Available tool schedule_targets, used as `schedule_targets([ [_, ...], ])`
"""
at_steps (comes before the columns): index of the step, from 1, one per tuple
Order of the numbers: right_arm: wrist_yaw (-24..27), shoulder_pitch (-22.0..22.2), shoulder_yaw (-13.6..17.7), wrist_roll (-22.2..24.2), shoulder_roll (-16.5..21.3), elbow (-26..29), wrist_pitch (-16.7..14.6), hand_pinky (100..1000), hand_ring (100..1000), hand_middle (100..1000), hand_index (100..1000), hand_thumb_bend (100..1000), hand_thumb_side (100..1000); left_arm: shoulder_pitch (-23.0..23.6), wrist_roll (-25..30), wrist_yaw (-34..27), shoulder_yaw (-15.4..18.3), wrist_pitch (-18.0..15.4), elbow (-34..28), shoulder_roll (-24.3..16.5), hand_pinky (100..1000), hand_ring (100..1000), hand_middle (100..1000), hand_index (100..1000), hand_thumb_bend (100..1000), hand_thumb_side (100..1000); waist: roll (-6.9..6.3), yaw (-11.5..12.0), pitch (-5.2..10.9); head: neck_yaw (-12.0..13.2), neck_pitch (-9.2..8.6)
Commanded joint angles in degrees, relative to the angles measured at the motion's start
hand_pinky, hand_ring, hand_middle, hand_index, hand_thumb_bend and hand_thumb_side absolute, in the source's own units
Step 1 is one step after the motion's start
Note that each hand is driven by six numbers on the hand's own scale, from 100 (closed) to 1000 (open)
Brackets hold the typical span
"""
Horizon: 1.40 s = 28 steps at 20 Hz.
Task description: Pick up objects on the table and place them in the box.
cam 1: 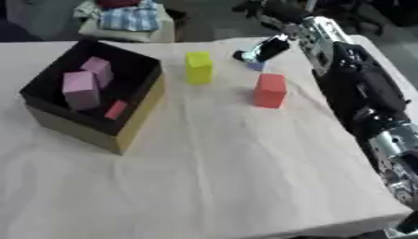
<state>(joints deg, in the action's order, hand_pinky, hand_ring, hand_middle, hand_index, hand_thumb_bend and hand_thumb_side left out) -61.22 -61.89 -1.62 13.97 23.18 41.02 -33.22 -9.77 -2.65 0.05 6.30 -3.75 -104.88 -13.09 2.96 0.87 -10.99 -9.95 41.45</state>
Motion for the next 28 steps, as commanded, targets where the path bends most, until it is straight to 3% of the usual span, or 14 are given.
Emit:
schedule_targets([
  [1,1.57,0.4,-1.64,1.95,3.65,1.35,-3.22,805,856,925,1000,384,596,-0.26,-0.36,0.4,0.6,-0.03,-0.86,-1.35,848,697,684,877,100,692,0.04,-0.42,0.05,0.27,-0.67],
  [5,0.39,2.68,-2.32,3.47,4.32,-1.2,-4.86,807,863,927,1000,404,609,-0.12,-0.4,0.5,0.66,0.03,-0.91,-1.36,848,698,684,877,100,694,0.18,-0.73,0.11,0.2,-0.69],
  [16,-8.57,3.91,-0.48,0.96,2.9,-7.21,-2.86,811,870,918,1000,403,601,-0.07,-0.38,0.44,0.62,0.06,-0.92,-1.27,847,697,684,877,100,695,0.03,-0.58,-0.03,-0.33,-0.73],
  [20,-10.75,3.81,0.53,-0.16,2.26,-8.99,-1.32,801,850,825,972,371,545,-0.02,-0.38,0.43,0.63,0.04,-0.85,-1.26,847,698,684,877,100,695,-0.11,-0.44,-0.04,-0.55,-0.72],
  [24,-10.95,3.76,1.34,-3.01,1.89,-9.29,-0.65,768,779,604,776,263,398,-0.06,-0.36,0.4,0.6,0.0,-0.85,-1.24,847,698,684,877,100,695,-0.11,-0.38,-0.01,-0.58,-0.73],
  [28,-9.04,3.1,1.63,-6.05,1.52,-7.68,-1.47,755,746,535,708,163,326,-0.05,-0.39,0.38,0.63,0.0,-0.86,-1.2,847,698,684,877,100,694,-0.12,-0.31,0.06,-0.49,-0.72],
])
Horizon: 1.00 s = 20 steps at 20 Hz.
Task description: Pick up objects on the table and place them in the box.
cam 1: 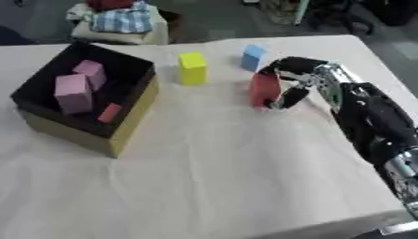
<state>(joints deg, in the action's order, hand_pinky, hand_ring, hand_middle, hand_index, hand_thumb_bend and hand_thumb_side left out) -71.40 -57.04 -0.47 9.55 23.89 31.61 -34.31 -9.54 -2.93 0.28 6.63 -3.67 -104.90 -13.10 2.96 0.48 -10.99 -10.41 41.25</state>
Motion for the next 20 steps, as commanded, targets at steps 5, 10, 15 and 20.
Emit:
schedule_targets([
  [5,5.86,-4.88,0.28,-1.35,-0.93,6.73,-2.6,752,732,515,701,117,277,-0.31,0.0,0.12,0.17,-0.09,-0.83,-1.16,847,699,684,877,100,694,-0.19,0.11,0.21,-0.44,-0.32],
  [10,11.01,-9.32,-0.97,1.41,-5.38,10.92,-3.85,752,728,513,707,100,261,-0.44,0.27,0.04,-0.09,-0.15,-0.8,-1.04,847,699,684,877,100,693,-0.38,0.5,0.31,-1.07,-0.14],
  [15,13.75,-12.62,-2.21,4.91,-10.75,13.26,-3.79,754,731,517,710,100,247,-0.79,0.73,-0.18,-0.59,-0.28,-0.77,-0.86,846,700,685,877,100,691,-0.73,1.69,0.35,-2.41,-0.14],
  [20,12.79,-13.58,-3.21,7.06,-16.17,13.94,-4.15,754,733,523,716,100,258,-1.11,1.21,-0.41,-1.06,-0.37,-0.66,-0.69,846,700,685,877,100,691,-0.85,3.21,0.34,-3.69,-0.18],
])
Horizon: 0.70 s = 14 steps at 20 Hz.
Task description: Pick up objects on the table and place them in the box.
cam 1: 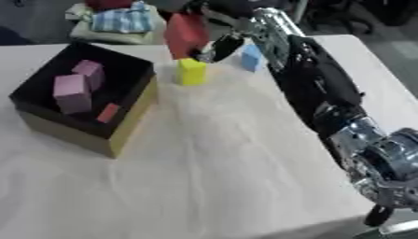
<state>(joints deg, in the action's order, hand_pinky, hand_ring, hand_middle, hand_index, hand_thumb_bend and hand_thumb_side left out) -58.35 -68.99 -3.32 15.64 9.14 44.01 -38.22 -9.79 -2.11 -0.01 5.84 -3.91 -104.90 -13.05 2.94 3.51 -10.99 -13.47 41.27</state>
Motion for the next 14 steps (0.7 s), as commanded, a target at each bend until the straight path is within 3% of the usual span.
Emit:
schedule_targets([
  [1,-0.79,-1.59,-0.5,1.25,-2.38,1.47,-0.35,755,737,529,721,100,263,-0.93,0.51,-0.17,-0.39,-0.14,-0.66,-0.69,846,700,685,877,100,691,-0.84,0.47,0.36,-0.84,-0.2],
  [9,-8.66,-0.96,-0.12,0.59,-8.0,-0.31,0.08,759,747,566,767,109,274,-1.43,1.4,-0.5,-1.21,-0.24,-0.63,-0.34,845,701,685,877,100,690,-0.76,3.28,0.56,-2.71,-0.48],
  [10,-9.5,-0.78,-0.22,0.27,-8.41,-0.47,-0.16,761,756,626,820,165,309,-1.42,1.41,-0.52,-1.18,-0.25,-0.63,-0.33,845,701,685,877,100,690,-0.78,3.45,0.53,-2.73,-0.53],
  [14,-12.61,-0.18,-1.26,-1.3,-9.44,-0.25,-2.18,767,782,745,891,299,420,-1.32,1.43,-0.51,-1.17,-0.23,-0.58,-0.29,846,701,685,878,100,691,-0.7,3.55,0.44,-2.8,-0.45],
])
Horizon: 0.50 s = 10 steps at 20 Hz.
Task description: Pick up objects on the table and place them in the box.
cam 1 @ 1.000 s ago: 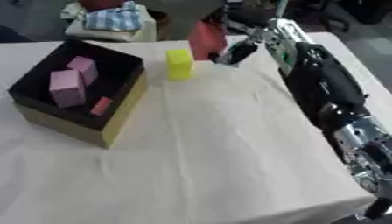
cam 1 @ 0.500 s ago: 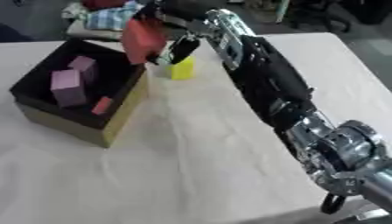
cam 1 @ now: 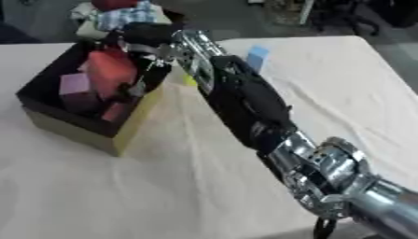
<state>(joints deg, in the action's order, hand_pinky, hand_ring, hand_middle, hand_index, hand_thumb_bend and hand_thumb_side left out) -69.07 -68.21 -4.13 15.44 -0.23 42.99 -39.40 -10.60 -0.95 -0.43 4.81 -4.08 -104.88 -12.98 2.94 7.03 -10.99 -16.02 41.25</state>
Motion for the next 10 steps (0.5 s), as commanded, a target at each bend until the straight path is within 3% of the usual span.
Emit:
schedule_targets([
  [1,-2.6,-0.88,-0.86,-1.7,-0.14,1.11,-1.7,769,788,764,906,317,435,-0.48,0.27,-0.07,-0.12,-0.05,-0.62,-0.34,846,701,685,877,100,691,-0.65,0.0,0.43,-0.21,-0.43],
  [7,-6.88,-1.04,-3.68,-5.28,-0.22,3.89,-6.09,793,831,894,993,463,507,-0.32,0.21,0.03,-0.02,0.03,-0.7,-0.33,846,701,685,878,100,691,-0.39,-0.23,0.52,-0.16,-0.34],
  [10,-7.74,-1.21,-4.15,-6.67,0.03,4.65,-7.1,796,833,900,997,432,498,-0.28,0.14,0.05,0.06,0.05,-0.74,-0.34,845,701,685,878,100,691,-0.31,-0.29,0.6,-0.26,-0.4],
])
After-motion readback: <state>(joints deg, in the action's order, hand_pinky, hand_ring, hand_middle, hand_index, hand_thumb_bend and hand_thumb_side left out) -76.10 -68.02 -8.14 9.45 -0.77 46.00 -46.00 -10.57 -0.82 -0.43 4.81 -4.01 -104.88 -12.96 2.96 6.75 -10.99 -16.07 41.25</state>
